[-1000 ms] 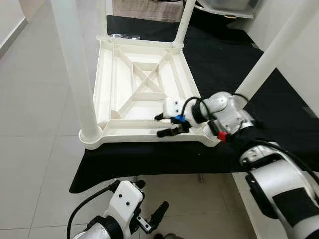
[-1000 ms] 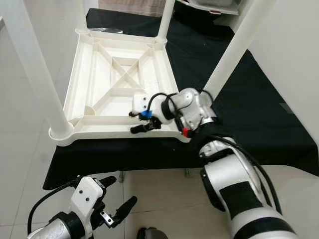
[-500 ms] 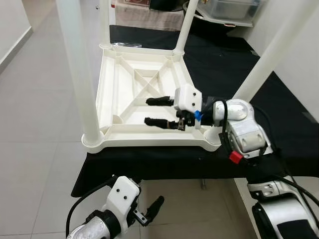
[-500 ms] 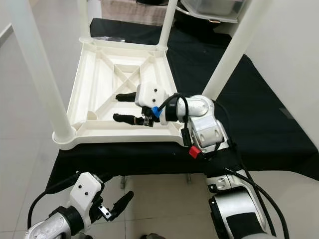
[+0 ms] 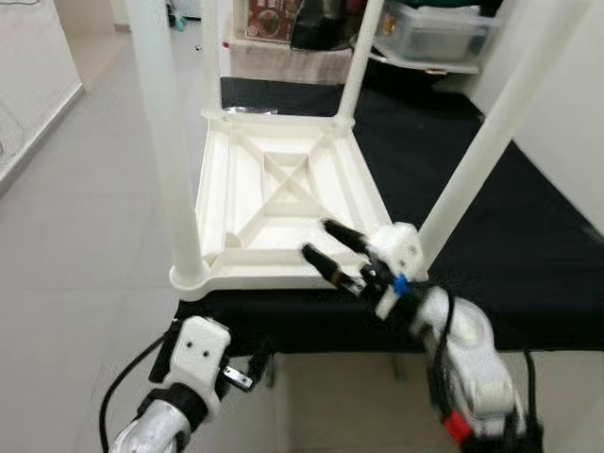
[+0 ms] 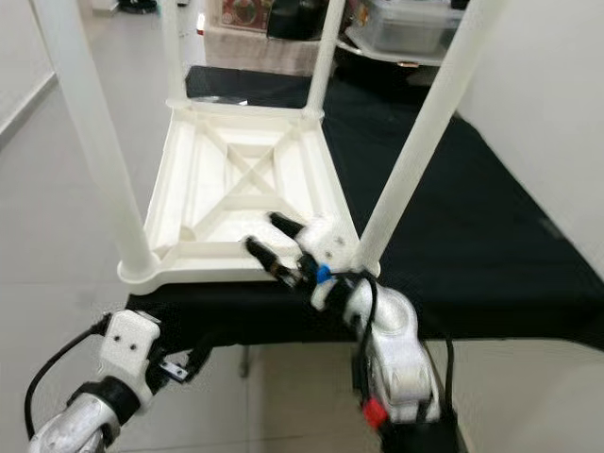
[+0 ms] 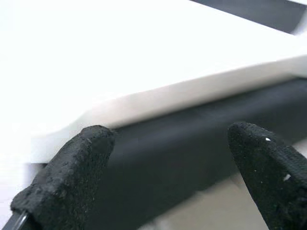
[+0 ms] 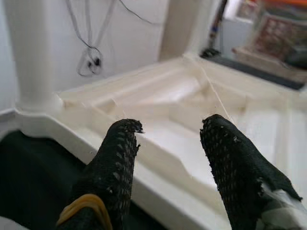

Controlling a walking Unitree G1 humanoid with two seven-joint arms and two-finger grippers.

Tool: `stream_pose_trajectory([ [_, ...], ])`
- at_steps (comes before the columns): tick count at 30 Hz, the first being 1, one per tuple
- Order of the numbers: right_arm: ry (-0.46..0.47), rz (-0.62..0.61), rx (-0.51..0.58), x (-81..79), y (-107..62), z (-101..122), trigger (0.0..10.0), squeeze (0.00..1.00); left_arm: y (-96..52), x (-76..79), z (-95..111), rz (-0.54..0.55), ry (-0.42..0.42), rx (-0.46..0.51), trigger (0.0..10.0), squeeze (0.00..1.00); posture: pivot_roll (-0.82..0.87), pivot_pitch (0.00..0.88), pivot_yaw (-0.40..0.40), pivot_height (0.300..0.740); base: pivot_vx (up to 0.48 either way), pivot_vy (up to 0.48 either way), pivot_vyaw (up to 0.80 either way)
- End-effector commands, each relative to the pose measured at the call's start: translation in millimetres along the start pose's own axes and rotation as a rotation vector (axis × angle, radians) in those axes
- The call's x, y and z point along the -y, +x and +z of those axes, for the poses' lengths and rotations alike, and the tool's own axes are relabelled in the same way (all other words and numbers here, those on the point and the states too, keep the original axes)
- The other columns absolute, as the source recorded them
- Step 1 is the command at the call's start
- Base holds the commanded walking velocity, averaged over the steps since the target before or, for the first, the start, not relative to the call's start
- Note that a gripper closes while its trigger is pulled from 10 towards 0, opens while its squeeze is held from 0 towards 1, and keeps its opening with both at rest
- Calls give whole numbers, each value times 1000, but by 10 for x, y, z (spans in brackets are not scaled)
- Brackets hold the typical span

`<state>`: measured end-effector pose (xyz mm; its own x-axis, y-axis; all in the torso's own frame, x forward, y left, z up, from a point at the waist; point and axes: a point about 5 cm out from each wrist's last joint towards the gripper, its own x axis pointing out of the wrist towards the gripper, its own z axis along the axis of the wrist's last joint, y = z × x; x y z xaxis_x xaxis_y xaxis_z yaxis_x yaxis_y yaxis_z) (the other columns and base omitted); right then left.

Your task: Building children table

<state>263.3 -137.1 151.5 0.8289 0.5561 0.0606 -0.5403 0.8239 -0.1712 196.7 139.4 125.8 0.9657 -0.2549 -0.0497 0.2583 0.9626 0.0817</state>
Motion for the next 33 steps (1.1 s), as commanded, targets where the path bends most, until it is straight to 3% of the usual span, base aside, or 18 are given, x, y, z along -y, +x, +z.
stream_pose_trajectory([
  [1, 14, -75, -7, 51, -47, 5, 10000, 0, -24, 23, 0, -3, 10, -2, 10000, 0, 93, 40, -107, 740, 0, 0, 0],
  [6, 112, -166, -72, -120, -167, -189, 10000, 0, -57, 123, -26, -61, 42, -16, 10000, 0, 101, 33, -101, 740, 0, 0, 0],
  [10, 127, -186, -111, -183, -192, -255, 10000, 0, -37, 139, -41, -73, 61, -18, 10000, 0, 101, 28, -100, 740, 0, 0, 0],
  [15, 124, -230, -135, -175, -188, -306, 10000, 0, -19, 156, -56, -77, 73, -15, 10000, 0, 99, 27, -102, 740, 0, 0, 0],
  [24, 156, -209, -157, -210, -189, -334, 10000, 0, -16, 178, -71, -82, 81, -18, 10000, 0, 99, 23, -107, 740, 0, -330, 0],
  [29, 206, -114, -173, -229, -200, -350, 10000, 0, -15, 187, -81, -90, 89, -21, 10000, 0, 101, 22, -108, 740, 0, -429, 0],
  [33, 227, 96, -238, -166, -342, -394, 10000, 0, -14, 186, -95, -89, 86, -25, 10000, 0, 98, 22, -106, 740, 0, -449, 0],
])
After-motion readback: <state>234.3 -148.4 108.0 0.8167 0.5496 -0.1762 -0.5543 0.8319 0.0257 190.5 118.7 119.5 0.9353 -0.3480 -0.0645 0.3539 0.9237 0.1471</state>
